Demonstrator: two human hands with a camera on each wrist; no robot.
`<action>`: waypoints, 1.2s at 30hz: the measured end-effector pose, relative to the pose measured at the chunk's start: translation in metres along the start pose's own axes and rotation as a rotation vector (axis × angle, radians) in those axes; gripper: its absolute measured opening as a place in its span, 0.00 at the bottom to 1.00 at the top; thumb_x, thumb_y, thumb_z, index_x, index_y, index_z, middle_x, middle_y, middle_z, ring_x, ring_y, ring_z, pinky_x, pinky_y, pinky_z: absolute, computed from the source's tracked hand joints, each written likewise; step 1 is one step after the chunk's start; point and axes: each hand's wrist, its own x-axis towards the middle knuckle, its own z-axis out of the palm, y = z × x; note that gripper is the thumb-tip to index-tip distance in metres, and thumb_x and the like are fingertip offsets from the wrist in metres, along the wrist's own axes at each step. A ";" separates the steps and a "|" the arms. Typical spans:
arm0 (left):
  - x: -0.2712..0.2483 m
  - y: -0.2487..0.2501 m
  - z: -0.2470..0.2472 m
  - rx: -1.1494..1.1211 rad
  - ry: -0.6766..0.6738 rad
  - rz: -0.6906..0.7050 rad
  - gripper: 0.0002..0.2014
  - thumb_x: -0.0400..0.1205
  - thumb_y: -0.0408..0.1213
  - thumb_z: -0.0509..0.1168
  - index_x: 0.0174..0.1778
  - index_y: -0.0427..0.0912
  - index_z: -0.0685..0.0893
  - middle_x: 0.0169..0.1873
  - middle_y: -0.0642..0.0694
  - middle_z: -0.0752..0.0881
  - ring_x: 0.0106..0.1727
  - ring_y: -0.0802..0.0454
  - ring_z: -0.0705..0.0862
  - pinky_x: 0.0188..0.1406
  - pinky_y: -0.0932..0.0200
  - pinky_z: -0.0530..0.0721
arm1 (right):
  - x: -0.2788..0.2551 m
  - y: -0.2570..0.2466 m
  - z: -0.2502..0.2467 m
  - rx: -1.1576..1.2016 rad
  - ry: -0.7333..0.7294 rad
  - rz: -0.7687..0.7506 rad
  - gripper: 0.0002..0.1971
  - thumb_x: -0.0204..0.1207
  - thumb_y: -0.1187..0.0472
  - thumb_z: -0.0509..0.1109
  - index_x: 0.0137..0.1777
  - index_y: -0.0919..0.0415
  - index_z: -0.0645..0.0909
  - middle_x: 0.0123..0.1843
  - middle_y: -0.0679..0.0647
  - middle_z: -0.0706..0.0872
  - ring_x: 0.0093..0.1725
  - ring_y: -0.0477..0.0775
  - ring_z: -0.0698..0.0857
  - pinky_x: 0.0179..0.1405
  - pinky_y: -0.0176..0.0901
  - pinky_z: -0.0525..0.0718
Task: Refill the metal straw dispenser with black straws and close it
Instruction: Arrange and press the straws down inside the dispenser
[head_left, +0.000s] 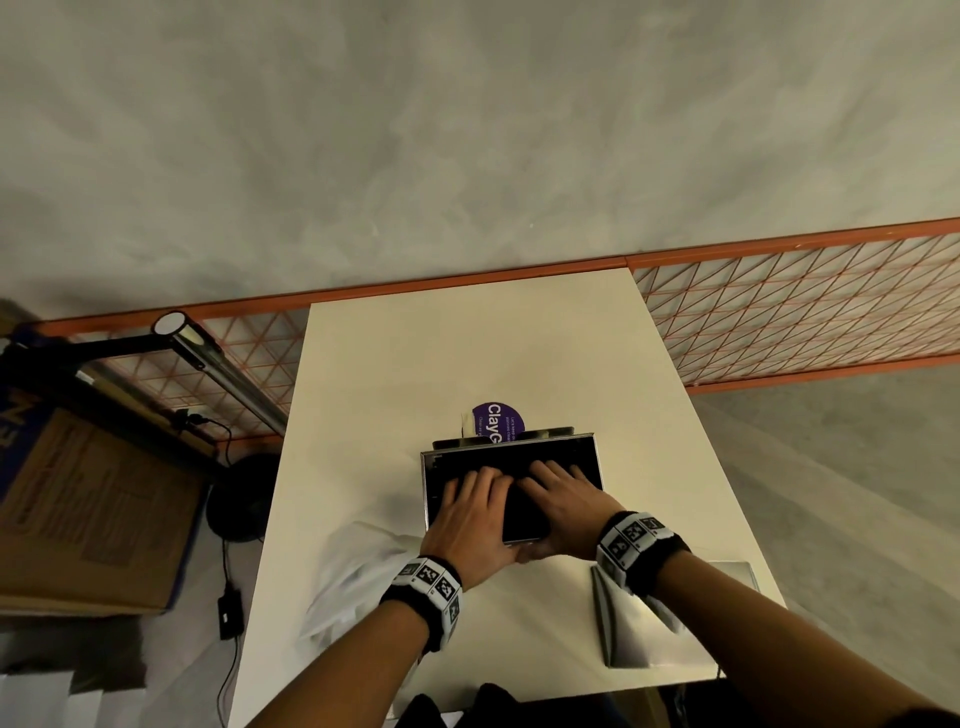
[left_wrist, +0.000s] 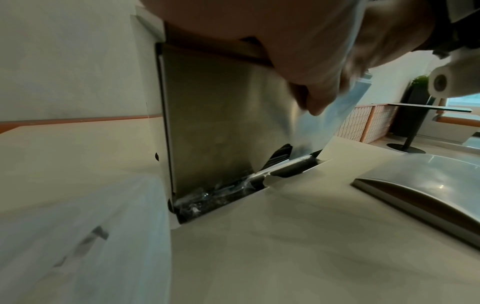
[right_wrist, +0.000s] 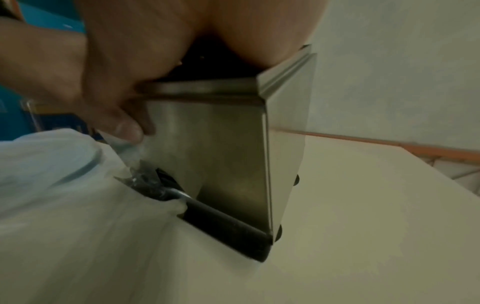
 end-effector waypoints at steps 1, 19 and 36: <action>0.001 0.000 -0.001 0.000 0.029 0.005 0.42 0.69 0.70 0.64 0.73 0.45 0.76 0.65 0.48 0.78 0.65 0.46 0.79 0.67 0.44 0.77 | -0.001 0.000 -0.001 0.083 0.064 0.008 0.40 0.68 0.23 0.61 0.70 0.53 0.73 0.63 0.51 0.75 0.60 0.55 0.76 0.61 0.55 0.78; 0.014 -0.007 -0.008 -0.069 -0.127 -0.039 0.35 0.72 0.69 0.69 0.71 0.55 0.72 0.67 0.56 0.78 0.70 0.51 0.73 0.65 0.45 0.72 | -0.015 -0.019 0.009 0.173 0.099 -0.042 0.22 0.75 0.41 0.63 0.62 0.54 0.75 0.53 0.50 0.83 0.53 0.55 0.81 0.50 0.50 0.82; -0.004 -0.005 -0.007 -0.278 -0.167 -0.160 0.26 0.78 0.59 0.73 0.65 0.54 0.71 0.54 0.48 0.87 0.54 0.48 0.89 0.50 0.53 0.90 | -0.017 -0.010 0.017 0.197 0.049 0.076 0.27 0.73 0.46 0.66 0.72 0.46 0.70 0.62 0.45 0.82 0.60 0.51 0.79 0.60 0.49 0.81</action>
